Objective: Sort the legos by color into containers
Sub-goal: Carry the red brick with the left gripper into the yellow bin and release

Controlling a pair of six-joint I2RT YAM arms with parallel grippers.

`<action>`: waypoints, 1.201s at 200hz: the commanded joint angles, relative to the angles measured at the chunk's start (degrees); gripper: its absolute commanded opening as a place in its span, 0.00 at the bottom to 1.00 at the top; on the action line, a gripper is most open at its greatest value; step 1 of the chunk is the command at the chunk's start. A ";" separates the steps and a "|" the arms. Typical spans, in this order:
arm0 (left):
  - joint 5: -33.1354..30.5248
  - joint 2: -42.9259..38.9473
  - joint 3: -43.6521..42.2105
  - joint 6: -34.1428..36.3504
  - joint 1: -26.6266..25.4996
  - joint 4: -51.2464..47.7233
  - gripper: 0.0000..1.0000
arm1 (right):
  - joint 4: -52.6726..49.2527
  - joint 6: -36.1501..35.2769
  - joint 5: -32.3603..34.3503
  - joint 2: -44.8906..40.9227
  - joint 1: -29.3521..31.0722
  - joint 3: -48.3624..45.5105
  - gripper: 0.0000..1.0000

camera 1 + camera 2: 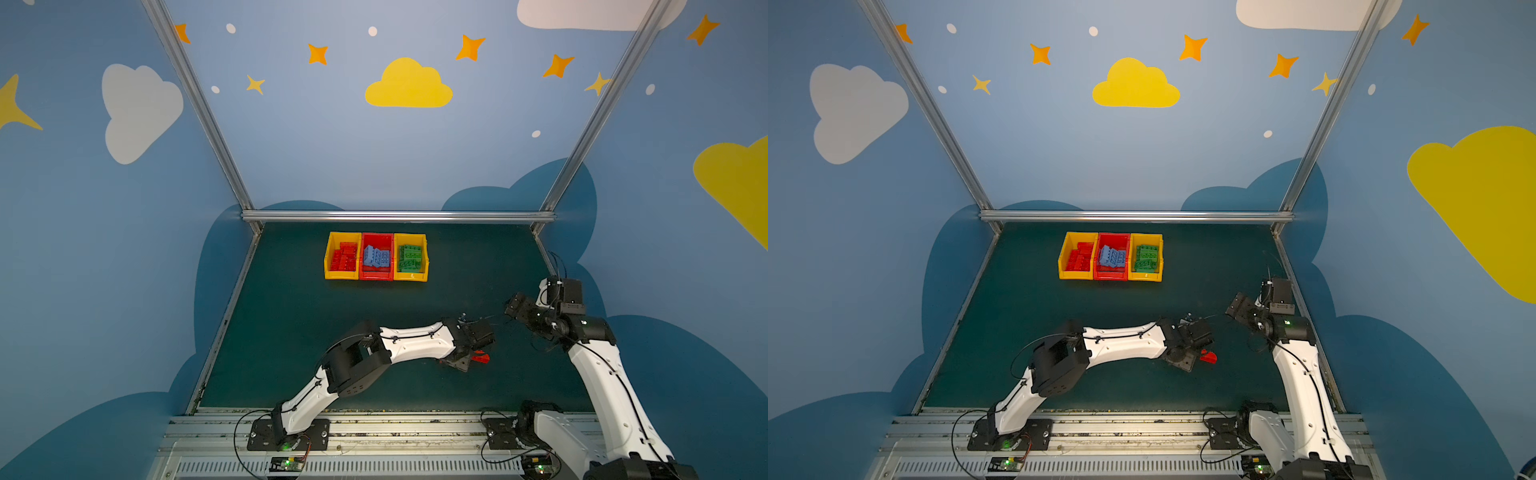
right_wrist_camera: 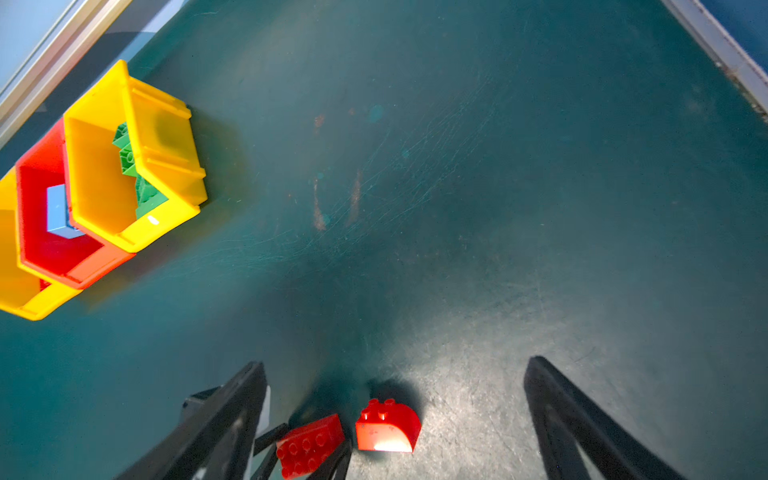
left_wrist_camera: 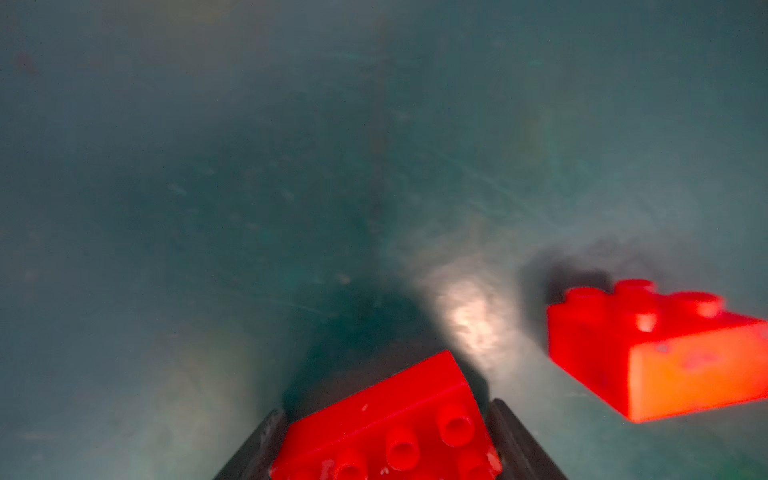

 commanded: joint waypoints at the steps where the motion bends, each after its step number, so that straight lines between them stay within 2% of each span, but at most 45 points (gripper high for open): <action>1: -3.42 -1.38 -2.73 0.05 1.70 -4.12 0.55 | -0.70 -1.01 -2.31 -1.20 -0.15 0.94 0.95; 33: -5.90 -5.22 -5.20 1.85 5.13 -4.61 0.55 | -1.61 -1.56 -3.80 -1.27 0.73 2.26 0.95; 63: -7.94 -9.75 -8.02 4.22 11.05 -4.90 0.56 | -1.49 -1.44 -4.61 -0.12 2.84 3.01 0.95; 130: -11.55 -18.56 -7.88 9.27 30.59 -5.96 0.58 | 0.06 -0.55 -2.80 7.68 12.00 7.01 0.95; 180: -9.51 -14.74 1.03 11.15 44.38 -6.62 0.58 | -0.05 -1.47 -2.20 14.70 17.42 11.91 0.95; 215: -7.54 -8.49 9.93 11.70 50.47 -7.52 0.61 | -1.59 -2.42 -1.09 17.87 20.18 15.34 0.95; 240: -6.22 -1.76 19.39 12.81 53.11 -10.28 0.62 | -2.17 -2.46 -0.37 19.05 21.33 16.67 0.95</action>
